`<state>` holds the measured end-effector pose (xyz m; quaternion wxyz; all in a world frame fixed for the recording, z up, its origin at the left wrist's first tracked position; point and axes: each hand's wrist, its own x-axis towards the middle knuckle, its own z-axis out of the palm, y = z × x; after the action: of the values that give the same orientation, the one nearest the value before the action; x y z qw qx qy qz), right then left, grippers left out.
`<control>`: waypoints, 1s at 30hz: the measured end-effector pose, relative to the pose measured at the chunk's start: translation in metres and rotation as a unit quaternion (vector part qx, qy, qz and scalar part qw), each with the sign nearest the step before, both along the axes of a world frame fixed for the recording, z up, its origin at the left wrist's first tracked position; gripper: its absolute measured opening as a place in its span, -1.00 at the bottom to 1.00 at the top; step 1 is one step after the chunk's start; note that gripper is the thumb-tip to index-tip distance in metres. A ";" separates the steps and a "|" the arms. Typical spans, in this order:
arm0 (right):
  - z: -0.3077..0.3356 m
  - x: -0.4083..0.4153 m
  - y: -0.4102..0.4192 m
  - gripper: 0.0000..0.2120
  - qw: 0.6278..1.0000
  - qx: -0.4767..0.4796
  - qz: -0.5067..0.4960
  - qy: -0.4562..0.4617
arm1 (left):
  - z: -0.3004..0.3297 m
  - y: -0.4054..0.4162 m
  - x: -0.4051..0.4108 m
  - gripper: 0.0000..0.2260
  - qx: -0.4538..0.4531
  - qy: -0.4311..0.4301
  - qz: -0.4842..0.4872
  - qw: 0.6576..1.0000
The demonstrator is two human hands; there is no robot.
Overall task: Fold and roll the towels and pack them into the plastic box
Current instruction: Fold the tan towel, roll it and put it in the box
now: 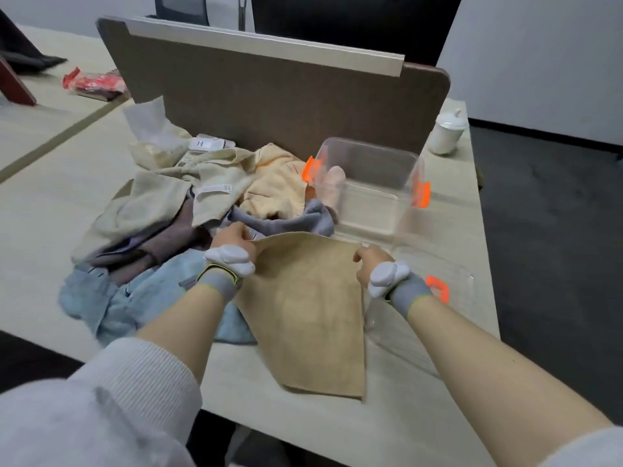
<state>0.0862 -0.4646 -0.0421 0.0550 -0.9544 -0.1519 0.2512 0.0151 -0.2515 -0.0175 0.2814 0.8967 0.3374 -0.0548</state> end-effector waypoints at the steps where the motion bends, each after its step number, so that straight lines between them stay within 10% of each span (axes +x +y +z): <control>1: -0.005 -0.001 0.002 -0.59 1.000 -0.005 0.006 0.018 | -0.003 0.000 0.001 -0.95 -0.003 -0.017 0.019 1.000; 11: -0.024 0.005 0.027 -0.27 0.990 0.140 -0.028 0.011 | -0.013 0.014 -0.004 -0.71 -0.020 -0.158 0.113 0.981; 19: -0.012 0.016 0.037 -0.81 0.999 -0.004 0.013 0.053 | -0.009 0.022 0.006 -0.70 -0.026 -0.205 0.166 0.964; 30: 0.040 0.030 0.019 -0.72 0.958 0.156 -0.161 -0.181 | 0.030 0.020 0.021 -0.78 -0.001 -0.284 0.179 0.942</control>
<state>0.1165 -0.4460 -0.0025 0.2150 -0.9751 -0.0411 0.0354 0.0358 -0.2313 0.0123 0.3719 0.7996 0.3979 0.2529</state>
